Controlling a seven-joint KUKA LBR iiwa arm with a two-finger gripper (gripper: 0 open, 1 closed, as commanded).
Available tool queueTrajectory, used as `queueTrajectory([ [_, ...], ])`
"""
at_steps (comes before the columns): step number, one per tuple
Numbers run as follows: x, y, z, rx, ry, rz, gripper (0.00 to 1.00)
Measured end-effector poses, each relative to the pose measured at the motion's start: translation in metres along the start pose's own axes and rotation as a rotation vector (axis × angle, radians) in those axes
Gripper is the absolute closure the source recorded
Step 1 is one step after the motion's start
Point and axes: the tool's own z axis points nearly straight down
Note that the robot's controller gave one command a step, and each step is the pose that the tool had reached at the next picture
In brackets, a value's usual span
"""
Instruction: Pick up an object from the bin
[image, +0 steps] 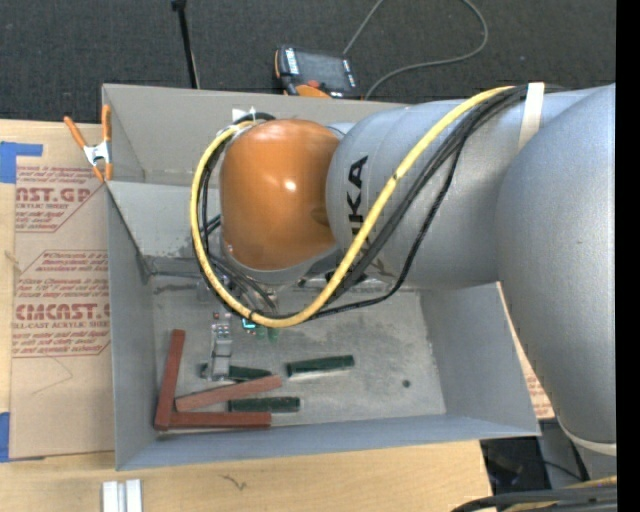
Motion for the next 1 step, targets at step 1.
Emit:
queueTrajectory([
  [1,0.0250,-0.0619,0.0554,0.002,0.002,-0.049,0.00],
])
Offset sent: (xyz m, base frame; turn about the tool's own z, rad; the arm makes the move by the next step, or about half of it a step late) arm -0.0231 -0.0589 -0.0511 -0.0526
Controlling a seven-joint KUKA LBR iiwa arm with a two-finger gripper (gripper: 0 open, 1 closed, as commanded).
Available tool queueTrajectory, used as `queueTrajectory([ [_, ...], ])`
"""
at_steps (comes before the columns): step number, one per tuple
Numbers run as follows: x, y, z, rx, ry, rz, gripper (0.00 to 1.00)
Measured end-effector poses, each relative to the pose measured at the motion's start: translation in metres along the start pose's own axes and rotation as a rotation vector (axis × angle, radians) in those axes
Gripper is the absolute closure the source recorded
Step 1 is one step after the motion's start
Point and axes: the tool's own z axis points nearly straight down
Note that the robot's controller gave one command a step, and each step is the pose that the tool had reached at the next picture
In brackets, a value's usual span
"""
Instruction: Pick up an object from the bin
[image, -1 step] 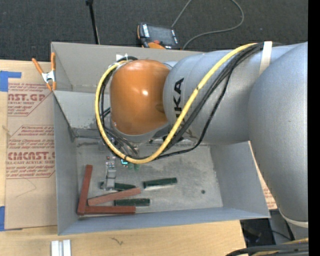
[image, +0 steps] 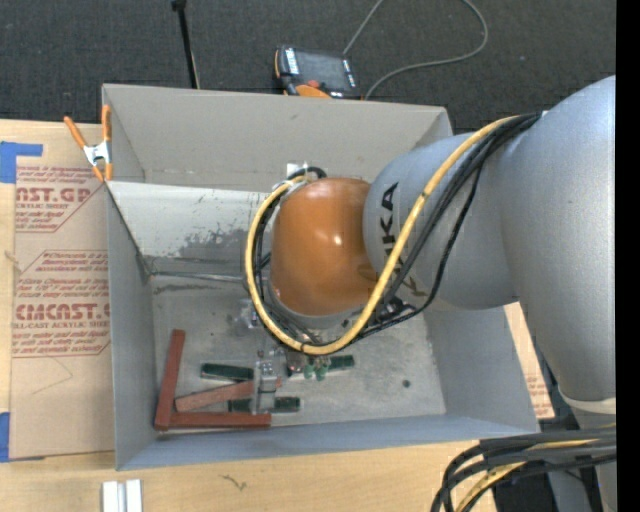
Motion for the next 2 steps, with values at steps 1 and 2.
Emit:
queueTrajectory([
  [1,-0.0022,0.0035,-0.0035,-0.004,-0.008,-0.003,1.00],
  [2,-0.0022,0.0034,-0.0035,-0.003,-0.008,-0.003,0.00],
])
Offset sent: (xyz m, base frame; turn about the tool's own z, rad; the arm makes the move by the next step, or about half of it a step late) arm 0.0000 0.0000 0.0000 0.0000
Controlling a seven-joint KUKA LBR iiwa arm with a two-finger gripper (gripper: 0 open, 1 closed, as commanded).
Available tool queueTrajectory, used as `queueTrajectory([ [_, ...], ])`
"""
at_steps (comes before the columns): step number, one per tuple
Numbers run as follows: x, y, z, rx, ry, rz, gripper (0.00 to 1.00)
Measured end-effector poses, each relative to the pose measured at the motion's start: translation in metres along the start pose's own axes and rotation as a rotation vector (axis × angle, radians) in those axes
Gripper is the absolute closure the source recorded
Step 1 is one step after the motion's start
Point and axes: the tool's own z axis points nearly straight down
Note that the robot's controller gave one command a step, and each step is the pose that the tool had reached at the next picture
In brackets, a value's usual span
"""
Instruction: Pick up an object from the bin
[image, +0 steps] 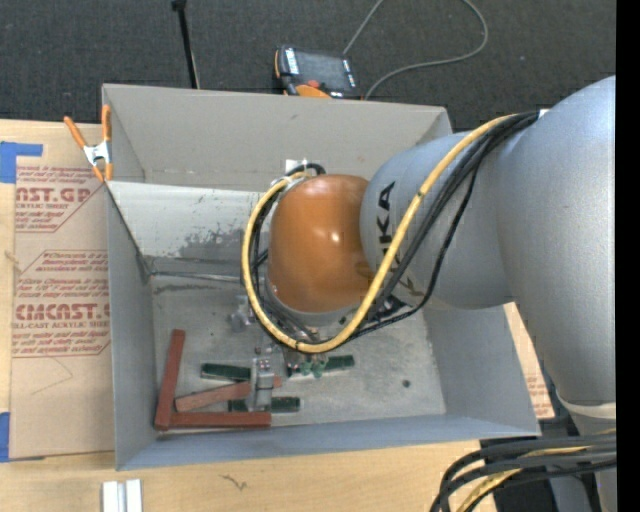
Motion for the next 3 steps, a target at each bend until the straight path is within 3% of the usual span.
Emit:
queueTrajectory([
  [1,-0.015,-0.013,0.071,0.002,0.004,0.277,0.00],
  [2,0.021,-0.022,0.080,0.001,0.001,0.310,0.00],
  [3,0.016,-0.022,0.077,-0.003,-0.012,0.311,1.00],
])
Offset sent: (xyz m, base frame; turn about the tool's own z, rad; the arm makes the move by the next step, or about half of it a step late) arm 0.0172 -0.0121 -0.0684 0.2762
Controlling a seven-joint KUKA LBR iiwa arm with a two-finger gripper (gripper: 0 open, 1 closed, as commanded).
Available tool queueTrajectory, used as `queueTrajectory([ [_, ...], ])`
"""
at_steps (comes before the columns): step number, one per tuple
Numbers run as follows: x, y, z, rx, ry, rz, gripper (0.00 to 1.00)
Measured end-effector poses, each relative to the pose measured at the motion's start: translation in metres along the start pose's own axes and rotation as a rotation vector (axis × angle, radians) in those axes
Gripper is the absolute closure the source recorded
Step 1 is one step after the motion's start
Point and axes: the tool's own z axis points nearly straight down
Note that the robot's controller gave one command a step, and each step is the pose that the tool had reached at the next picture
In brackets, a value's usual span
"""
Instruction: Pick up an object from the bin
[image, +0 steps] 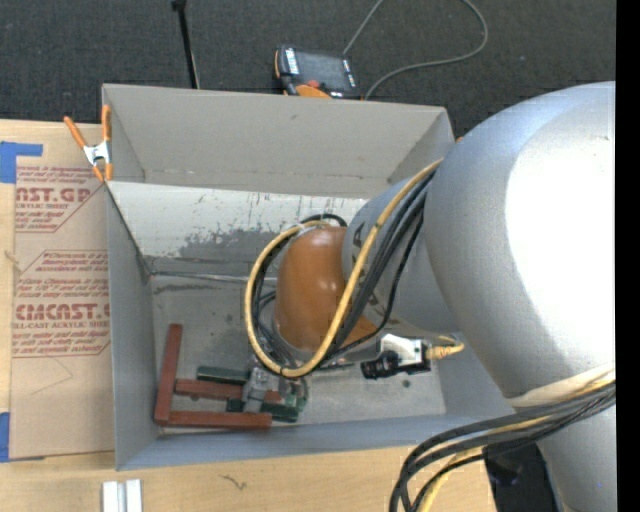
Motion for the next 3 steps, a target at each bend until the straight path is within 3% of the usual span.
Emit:
queueTrajectory([
  [1,-0.015,0.026,-0.140,0.001,0.003,-0.151,1.00],
  [2,-0.013,0.024,-0.136,0.004,0.010,-0.150,0.00],
  [3,-0.003,-0.026,-0.065,0.010,0.019,-0.216,0.00],
])
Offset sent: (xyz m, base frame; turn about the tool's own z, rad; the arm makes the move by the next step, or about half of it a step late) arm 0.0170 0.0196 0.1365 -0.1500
